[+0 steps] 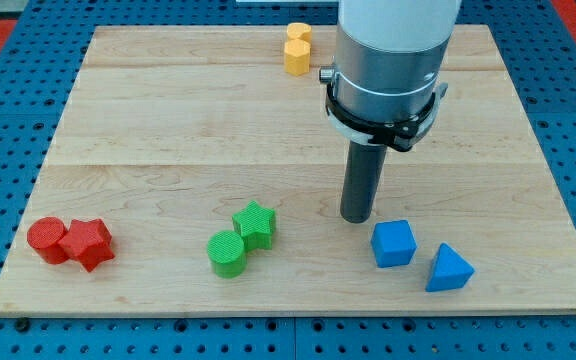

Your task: Move the blue triangle left to the blue cube

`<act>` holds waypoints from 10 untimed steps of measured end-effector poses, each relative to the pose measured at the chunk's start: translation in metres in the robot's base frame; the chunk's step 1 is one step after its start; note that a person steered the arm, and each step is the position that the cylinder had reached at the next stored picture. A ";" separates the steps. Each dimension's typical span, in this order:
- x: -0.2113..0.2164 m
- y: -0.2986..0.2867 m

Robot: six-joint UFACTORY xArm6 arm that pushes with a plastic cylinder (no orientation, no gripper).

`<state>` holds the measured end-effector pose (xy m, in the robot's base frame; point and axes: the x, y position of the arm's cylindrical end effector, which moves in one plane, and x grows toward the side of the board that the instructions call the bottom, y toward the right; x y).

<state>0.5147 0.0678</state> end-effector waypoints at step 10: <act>0.093 -0.010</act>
